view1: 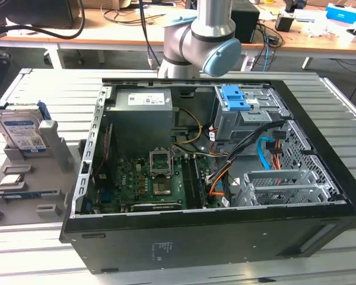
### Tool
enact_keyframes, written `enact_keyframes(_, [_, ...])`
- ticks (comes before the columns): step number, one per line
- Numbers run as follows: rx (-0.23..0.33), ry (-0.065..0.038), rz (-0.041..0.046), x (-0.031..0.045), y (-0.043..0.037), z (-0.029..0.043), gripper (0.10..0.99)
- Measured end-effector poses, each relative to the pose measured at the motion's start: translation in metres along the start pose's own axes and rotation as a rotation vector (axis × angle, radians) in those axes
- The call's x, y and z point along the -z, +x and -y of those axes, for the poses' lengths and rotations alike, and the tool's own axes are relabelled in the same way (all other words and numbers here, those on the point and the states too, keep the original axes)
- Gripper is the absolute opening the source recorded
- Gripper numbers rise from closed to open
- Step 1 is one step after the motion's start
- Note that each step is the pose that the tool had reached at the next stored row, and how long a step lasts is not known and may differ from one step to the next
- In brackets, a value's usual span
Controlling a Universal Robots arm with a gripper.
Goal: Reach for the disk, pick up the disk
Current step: 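Pick up the disk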
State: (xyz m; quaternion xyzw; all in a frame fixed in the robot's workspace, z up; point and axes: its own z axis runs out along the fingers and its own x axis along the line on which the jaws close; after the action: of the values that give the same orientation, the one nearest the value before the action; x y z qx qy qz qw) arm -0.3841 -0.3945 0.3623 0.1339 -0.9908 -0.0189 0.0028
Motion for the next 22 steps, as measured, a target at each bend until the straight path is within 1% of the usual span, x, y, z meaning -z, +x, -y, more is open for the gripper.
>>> enact_keyframes(3, [0.049, 0.0, -0.0019, 0.0, 0.0, 0.0, 0.106])
enact_keyframes(5, [0.101, 0.0, -0.0038, 0.0, 0.0, 0.0, 0.106])
enact_keyframes(8, [0.144, 0.0, -0.0055, 0.0, 0.0, 0.0, 0.106])
enact_keyframes(16, [0.232, 0.0, -0.0089, 0.0, 0.0, 0.0, 0.106])
enact_keyframes(22, [0.281, 0.0, -0.0107, 0.0, 0.0, 0.0, 0.106])
